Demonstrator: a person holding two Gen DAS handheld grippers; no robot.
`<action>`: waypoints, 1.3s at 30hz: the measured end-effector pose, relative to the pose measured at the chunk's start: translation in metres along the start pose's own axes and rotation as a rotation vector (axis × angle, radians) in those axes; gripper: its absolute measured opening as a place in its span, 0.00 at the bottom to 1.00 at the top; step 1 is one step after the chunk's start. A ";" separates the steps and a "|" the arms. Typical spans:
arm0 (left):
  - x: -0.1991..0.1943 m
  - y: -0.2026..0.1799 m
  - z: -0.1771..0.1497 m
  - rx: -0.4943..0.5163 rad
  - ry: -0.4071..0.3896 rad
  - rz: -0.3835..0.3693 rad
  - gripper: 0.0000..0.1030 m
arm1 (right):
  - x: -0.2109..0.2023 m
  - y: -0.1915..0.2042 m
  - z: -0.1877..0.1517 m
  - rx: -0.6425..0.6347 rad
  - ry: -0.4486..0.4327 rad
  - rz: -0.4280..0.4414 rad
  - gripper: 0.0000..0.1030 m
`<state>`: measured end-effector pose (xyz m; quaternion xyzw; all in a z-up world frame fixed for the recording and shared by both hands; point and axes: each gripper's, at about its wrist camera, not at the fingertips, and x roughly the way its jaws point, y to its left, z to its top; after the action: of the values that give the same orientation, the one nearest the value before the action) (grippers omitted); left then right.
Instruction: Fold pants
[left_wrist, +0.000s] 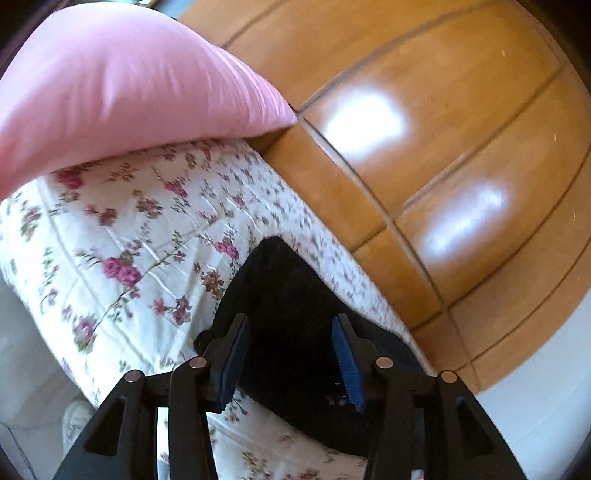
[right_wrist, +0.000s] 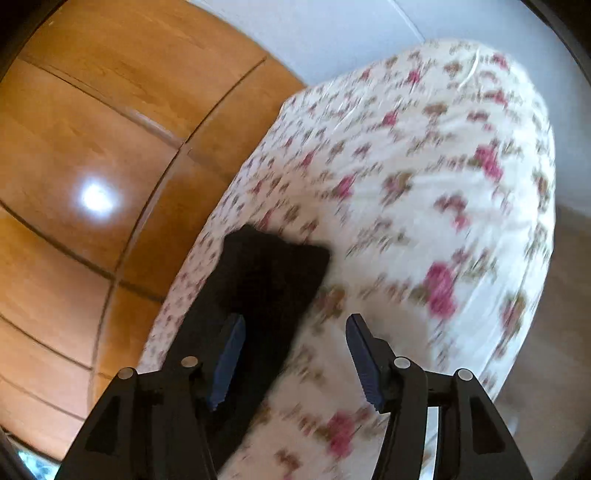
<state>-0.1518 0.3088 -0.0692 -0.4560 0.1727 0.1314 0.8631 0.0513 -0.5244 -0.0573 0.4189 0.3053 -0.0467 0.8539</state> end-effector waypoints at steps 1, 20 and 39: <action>-0.007 0.004 -0.001 -0.036 -0.018 0.023 0.50 | -0.003 0.008 -0.002 -0.021 -0.006 0.011 0.57; 0.065 -0.044 -0.037 -0.026 0.246 -0.049 0.56 | 0.047 0.036 -0.002 -0.043 0.028 0.030 0.52; 0.069 -0.009 -0.031 -0.053 0.248 0.007 0.09 | 0.057 -0.013 -0.003 -0.006 0.090 -0.026 0.06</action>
<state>-0.0912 0.2830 -0.1078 -0.4906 0.2761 0.0816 0.8225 0.0918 -0.5199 -0.0996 0.4140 0.3491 -0.0381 0.8398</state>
